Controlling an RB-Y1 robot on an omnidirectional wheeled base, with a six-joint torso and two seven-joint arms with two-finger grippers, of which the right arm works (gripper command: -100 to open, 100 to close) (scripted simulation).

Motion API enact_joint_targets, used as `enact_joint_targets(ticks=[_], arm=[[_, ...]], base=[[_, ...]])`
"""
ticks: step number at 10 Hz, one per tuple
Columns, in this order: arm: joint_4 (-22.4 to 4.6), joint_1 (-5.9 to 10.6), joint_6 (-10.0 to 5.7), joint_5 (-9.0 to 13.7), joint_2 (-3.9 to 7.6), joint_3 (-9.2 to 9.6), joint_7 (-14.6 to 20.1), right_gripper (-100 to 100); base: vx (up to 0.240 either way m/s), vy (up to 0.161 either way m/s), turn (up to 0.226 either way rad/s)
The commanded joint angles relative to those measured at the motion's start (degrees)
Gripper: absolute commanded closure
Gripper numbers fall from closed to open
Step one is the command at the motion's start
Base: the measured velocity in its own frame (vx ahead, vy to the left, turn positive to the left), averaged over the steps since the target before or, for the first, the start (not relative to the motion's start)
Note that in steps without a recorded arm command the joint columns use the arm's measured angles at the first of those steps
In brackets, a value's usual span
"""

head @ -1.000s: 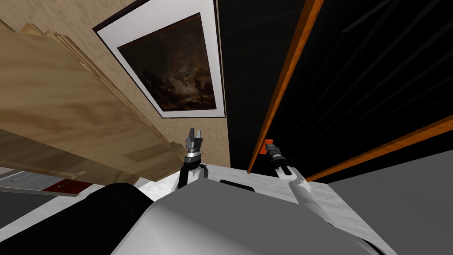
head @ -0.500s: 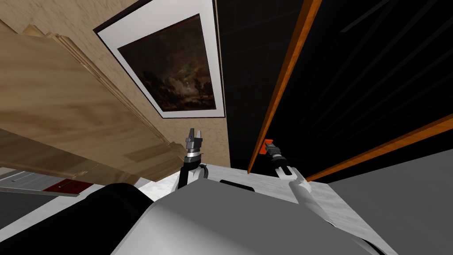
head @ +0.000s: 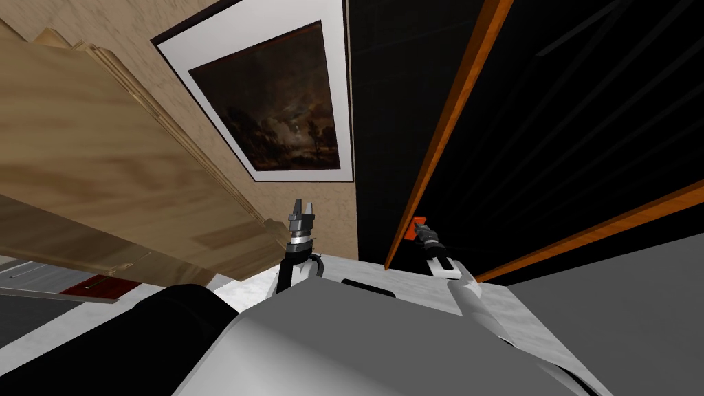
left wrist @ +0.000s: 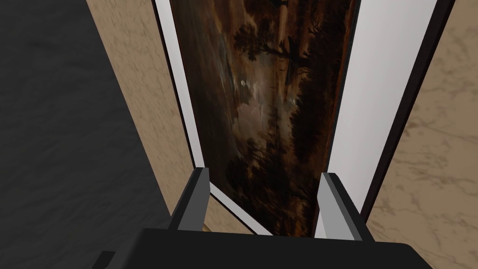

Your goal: Pull the door open

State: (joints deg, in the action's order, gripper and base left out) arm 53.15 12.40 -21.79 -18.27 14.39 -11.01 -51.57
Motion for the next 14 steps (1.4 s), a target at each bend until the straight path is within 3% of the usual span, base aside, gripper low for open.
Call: enact_joint_targets(ticks=[1,2,3,4,5,6,7,8,9,10,13,14], arm=[[1.09,-0.92,2.23,2.26,0.51,-0.50,0.60,100],[1.04,-0.93,4.00,4.15,0.52,-0.76,1.17,100],[1.04,-0.93,4.00,4.76,0.52,-0.76,1.17,100],[0.97,-0.93,5.53,6.93,0.53,-1.07,1.86,100],[0.97,-0.93,5.94,8.00,0.53,-1.07,1.86,100],[0.97,-0.93,6.17,8.00,0.53,-1.07,1.86,100],[0.90,-0.93,7.69,10.50,0.54,-1.38,2.56,100],[0.90,-0.93,8.34,11.23,0.54,-1.38,2.56,100],[0.82,-0.93,10.72,13.20,0.55,-1.73,3.33,100],[0.82,-0.93,10.72,14.62,0.55,-1.73,3.33,100],[0.82,-0.93,10.72,14.97,0.55,-1.73,3.33,100],[0.74,-0.94,13.24,17.66,0.56,-2.09,4.14,100]], base=[[-0.012,0.008,-0.017],[-0.007,0.008,-0.034],[-0.005,0.006,-0.013],[-0.004,-0.002,-0.044],[-0.011,0.002,-0.012],[-0.012,0.004,0.013],[-0.008,0.001,-0.022],[0.000,0.000,0.000],[-0.003,0.004,-0.051],[-0.007,0.009,0.014],[-0.004,0.006,0.004],[-0.013,0.004,-0.057]])
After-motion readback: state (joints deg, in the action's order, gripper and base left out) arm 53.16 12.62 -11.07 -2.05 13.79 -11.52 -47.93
